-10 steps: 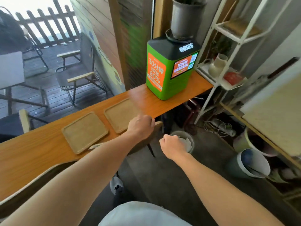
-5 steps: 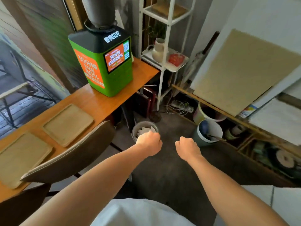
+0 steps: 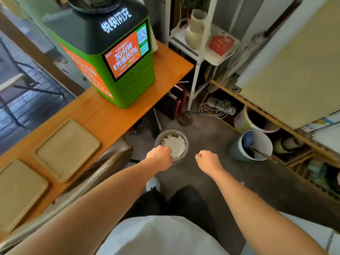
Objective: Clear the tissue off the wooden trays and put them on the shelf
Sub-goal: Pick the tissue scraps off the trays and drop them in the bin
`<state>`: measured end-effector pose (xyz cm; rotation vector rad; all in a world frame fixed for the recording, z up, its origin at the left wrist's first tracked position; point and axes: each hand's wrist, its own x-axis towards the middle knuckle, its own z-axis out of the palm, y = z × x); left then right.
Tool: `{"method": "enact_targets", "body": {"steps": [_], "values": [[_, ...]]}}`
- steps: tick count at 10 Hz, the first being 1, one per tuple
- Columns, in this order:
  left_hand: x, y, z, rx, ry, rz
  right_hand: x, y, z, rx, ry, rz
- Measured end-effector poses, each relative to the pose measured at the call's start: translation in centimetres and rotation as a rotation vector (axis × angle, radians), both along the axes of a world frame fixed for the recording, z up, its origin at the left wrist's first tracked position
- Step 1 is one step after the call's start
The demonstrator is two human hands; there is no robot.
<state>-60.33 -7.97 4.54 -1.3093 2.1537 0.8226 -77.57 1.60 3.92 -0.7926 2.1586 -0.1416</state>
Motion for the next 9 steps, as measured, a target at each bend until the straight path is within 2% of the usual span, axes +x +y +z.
{"method": "enact_targets", "body": {"steps": [1, 2, 4, 5, 6, 7, 8, 9], "values": [[-1.1, -1.4, -3.0, 0.086, -0.039, 0.105, -0.9, -2.2, -3.4, 0.069, -0.171, -0.098], [-2.7, -2.3, -7.9, 0.212, -0.048, 0.296, -2.0, -4.7, -8.1, 0.155, -0.341, -0.221], [-8.1, -4.0, -21.9, 0.45, -0.089, 0.647, -4.4, -9.7, -21.4, 0.283, -0.576, -0.474], [-10.6, -5.7, -29.1, 0.528, -0.007, 0.943, -5.3, -12.5, -28.7, 0.275, -0.571, -0.519], [-12.4, -7.1, -34.6, 0.541, 0.05, 1.14, -6.0, -14.5, -33.9, 0.219, -0.545, -0.594], [-12.2, -7.8, -38.2, 0.487, 0.157, 1.259, -6.8, -15.1, -36.9, 0.269, -0.601, -0.651], [-12.2, -9.3, -37.8, 0.432, 0.154, 1.271, -8.0, -15.1, -36.2, 0.313, -0.613, -0.658], [-11.1, -12.2, -29.0, 0.336, 0.299, 1.316, -8.5, -17.8, -27.0, 0.146, -0.537, -0.551]]}}
